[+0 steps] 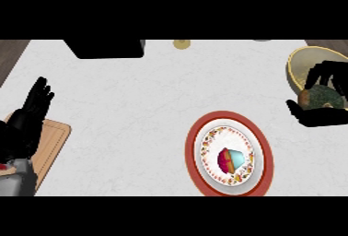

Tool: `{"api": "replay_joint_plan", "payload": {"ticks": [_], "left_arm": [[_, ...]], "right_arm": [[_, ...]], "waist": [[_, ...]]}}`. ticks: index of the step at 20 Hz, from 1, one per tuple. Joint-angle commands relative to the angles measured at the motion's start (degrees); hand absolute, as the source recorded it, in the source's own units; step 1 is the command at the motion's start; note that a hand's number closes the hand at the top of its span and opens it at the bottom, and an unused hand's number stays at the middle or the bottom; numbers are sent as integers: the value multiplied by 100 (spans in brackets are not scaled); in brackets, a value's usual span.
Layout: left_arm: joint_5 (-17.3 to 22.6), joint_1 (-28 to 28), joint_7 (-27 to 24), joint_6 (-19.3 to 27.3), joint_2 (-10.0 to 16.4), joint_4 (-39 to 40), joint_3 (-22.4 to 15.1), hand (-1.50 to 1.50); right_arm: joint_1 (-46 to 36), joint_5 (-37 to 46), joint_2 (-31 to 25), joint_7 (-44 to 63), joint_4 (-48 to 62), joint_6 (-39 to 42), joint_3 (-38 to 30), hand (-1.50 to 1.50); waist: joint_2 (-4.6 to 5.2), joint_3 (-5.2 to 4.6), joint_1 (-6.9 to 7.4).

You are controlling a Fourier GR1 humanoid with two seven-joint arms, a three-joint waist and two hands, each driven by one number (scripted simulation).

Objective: Pick the squash from the plate and place it in the bowl

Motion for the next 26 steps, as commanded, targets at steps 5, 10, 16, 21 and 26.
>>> {"api": "replay_joint_plan", "payload": {"ticks": [5, 10, 16, 21, 26], "left_arm": [[-147, -47, -41, 9, -134, -92, -128, 0], [-322, -73, -198, 117, -339, 207, -241, 0], [-177, -137, 216, -37, -163, -225, -108, 0], [-128, -302, -78, -96, -144, 73, -18, 0], [-208, -697, 222, -86, -139, 160, -123, 0]], "right_arm": [[-407, -1016, -572, 333, -37, 559, -1388, 150], [-635, -1176, -935, -410, 1242, 296, -1630, 150], [-1354, -1021, -1034, -1119, 3192, -457, -1534, 150], [-2238, -622, -1146, -1758, 5171, -1289, -1438, 150], [-2528, -626, -1580, -2812, 6591, -1695, -1676, 150]], "waist": [[47, 5, 160], [62, 6, 183], [67, 8, 245], [126, 13, 382], [155, 23, 404]]}}
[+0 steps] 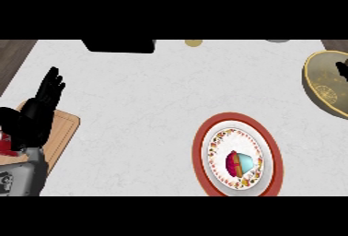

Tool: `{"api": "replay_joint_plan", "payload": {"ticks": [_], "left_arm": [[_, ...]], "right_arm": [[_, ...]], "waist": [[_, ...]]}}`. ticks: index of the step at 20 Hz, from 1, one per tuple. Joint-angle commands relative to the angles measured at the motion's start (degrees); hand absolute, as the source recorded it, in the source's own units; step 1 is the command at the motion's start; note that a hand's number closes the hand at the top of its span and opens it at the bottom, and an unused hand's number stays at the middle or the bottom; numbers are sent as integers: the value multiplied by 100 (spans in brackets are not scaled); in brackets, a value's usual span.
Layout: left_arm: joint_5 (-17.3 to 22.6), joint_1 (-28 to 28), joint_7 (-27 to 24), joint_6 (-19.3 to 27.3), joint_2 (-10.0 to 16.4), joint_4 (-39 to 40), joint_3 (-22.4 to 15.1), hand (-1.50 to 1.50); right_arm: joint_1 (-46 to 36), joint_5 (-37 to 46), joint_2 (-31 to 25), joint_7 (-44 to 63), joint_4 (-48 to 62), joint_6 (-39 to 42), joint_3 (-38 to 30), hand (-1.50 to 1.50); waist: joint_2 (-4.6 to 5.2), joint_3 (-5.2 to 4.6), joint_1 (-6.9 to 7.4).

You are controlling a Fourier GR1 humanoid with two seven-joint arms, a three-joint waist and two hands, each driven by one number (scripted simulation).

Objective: Pick the squash from the plate and place it in the bowl

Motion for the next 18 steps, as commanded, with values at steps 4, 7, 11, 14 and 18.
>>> {"api": "replay_joint_plan", "payload": {"ticks": [4, 7, 11, 14, 18], "left_arm": [[-6, -8, -270, -65, -101, 47, -97, 0], [81, -112, -63, -121, -35, 99, -22, 0], [37, -288, 52, -103, -52, 115, -81, 0], [-63, -108, -103, 2, -102, 53, -93, 0], [77, -122, 75, -131, 62, 57, 52, 0]], "right_arm": [[-298, 1016, -438, 590, 1412, -353, 562, 150], [-378, 773, -410, 358, 2122, -222, 296, -150], [-382, 735, -718, -485, 2508, 270, 305, -150], [-527, 249, -805, -866, 2672, 604, -155, -150], [-712, -765, -762, -972, 2907, 1073, -1135, -150]], "waist": [[100, -5, 221], [94, 16, 202], [91, 24, 156], [75, 30, 162], [31, 35, 79]]}}
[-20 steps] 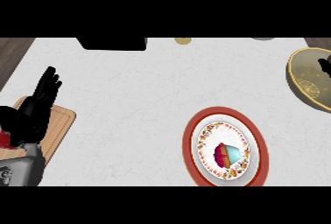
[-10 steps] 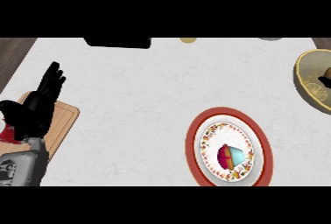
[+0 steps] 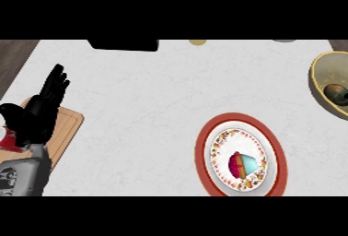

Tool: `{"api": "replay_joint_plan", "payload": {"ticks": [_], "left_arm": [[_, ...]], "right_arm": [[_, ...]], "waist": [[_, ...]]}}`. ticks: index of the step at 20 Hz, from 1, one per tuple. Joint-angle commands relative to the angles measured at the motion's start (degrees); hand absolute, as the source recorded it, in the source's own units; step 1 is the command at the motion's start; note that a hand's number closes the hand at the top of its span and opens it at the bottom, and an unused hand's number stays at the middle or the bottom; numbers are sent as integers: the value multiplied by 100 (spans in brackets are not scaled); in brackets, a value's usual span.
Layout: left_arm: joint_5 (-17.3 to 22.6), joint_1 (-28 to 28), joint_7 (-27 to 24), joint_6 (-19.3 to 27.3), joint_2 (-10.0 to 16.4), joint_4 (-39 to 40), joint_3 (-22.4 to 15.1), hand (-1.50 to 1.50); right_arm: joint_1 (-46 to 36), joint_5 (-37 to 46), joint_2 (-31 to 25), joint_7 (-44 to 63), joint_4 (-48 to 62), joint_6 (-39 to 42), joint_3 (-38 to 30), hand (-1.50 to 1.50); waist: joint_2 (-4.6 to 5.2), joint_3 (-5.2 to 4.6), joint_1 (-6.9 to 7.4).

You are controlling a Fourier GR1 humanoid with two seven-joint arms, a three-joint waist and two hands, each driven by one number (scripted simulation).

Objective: Pick the squash from the plate and place it in the bowl

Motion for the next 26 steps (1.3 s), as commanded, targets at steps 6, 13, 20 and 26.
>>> {"api": "replay_joint_plan", "payload": {"ticks": [6, 13, 20, 26], "left_arm": [[75, 113, 53, -49, 25, -134, 50, 0], [82, 118, -89, -53, -1, -92, 64, 0], [118, 329, -111, -31, -47, -113, 110, 0], [111, 212, 55, -24, 65, -249, 164, 0]], "right_arm": [[-106, -1748, -664, -119, 652, 1265, -1747, -150], [723, -1816, -1402, -174, 745, 2153, -1819, -150], [1223, -2057, -1823, -218, 831, 3427, -2007, -150], [1254, -2426, -1880, -63, 703, 3706, -2310, -150]], "waist": [[-9, 9, -72], [45, 24, -76], [3, 41, -183], [-36, 44, -158]]}}
